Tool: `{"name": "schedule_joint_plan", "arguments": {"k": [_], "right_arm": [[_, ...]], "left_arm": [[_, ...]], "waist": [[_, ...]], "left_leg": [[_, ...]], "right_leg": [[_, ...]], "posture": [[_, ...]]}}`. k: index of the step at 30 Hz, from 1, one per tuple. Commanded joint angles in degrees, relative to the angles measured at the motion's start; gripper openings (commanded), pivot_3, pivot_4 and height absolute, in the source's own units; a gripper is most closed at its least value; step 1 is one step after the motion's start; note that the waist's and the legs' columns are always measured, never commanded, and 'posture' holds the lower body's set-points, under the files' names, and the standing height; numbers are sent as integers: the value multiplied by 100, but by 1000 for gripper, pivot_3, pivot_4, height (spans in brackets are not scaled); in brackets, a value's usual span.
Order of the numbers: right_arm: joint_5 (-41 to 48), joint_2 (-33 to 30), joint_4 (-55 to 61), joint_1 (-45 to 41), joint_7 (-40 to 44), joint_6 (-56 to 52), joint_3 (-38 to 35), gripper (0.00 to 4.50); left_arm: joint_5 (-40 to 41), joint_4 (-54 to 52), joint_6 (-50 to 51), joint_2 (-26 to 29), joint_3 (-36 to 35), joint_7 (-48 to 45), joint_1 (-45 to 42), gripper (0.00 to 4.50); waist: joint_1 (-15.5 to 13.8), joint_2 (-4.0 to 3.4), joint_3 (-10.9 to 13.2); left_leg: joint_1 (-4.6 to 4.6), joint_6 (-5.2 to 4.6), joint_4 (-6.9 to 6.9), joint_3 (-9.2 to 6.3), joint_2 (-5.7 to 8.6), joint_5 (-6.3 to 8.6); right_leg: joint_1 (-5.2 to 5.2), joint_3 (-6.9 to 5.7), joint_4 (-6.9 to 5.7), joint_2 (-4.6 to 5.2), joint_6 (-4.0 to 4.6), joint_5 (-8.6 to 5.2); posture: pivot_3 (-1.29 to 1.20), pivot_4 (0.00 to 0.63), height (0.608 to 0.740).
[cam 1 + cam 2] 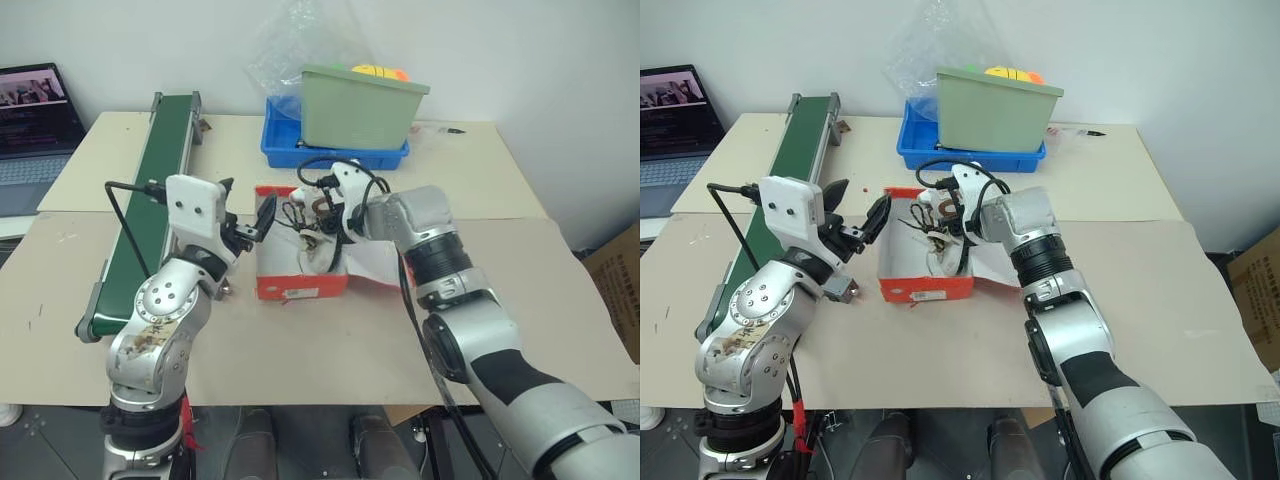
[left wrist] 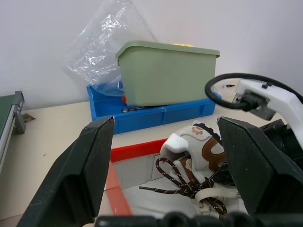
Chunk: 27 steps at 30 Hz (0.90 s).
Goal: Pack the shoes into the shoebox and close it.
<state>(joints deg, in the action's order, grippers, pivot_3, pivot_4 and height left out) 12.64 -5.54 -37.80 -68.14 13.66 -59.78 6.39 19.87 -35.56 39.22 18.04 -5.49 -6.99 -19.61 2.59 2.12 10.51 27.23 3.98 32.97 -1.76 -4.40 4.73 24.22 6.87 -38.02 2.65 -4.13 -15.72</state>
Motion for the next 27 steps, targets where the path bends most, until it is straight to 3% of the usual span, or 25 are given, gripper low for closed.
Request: {"name": "schedule_joint_plan", "arguments": {"k": [1,3,12,18,21,24,27], "right_arm": [[-251,22,4,-98,145,383,160,359],[-317,29,23,-102,232,426,232,1363],[-498,27,437,-262,415,339,321,4313],[-292,-235,1500,-473,509,-345,-12,4459],[81,-301,2163,-492,605,-613,-526,4459],[191,-579,2870,-201,886,-173,-573,4459],[44,-1245,3476,408,1703,787,-72,4459]], "left_arm": [[-20,-262,-66,-5,-67,26,-89,3715],[-29,-295,-48,-5,-67,48,-85,3838],[-76,-246,-63,1,-53,79,-127,3838],[-171,-118,-112,63,-116,99,-116,3838],[-259,-53,-106,87,-171,140,-122,3838],[-338,-2,-54,117,-222,182,-163,3838],[-466,114,82,181,-364,330,-207,3838]], "waist": [[0,0,0],[-1,0,0],[-10,0,0],[-10,0,0],[-16,0,0],[-16,0,0],[-51,4,-2]], "left_leg": [[0,0,0,0,0,0],[0,0,0,0,0,0],[0,0,2,-2,0,0],[0,0,1,-2,0,0],[1,0,1,-3,0,0],[0,0,2,-4,0,0],[0,0,3,-6,0,0]], "right_leg": [[0,0,0,0,0,0],[0,0,0,0,0,0],[-2,-2,-2,0,0,0],[0,-3,-3,0,0,0],[-1,-4,-2,0,0,0],[-3,-4,-3,0,0,0],[-8,-7,1,0,0,0]], "posture": [[0,150,740],[0,150,740],[0,150,740],[0,150,740],[0,150,740],[0,150,740],[0,150,740]]}}
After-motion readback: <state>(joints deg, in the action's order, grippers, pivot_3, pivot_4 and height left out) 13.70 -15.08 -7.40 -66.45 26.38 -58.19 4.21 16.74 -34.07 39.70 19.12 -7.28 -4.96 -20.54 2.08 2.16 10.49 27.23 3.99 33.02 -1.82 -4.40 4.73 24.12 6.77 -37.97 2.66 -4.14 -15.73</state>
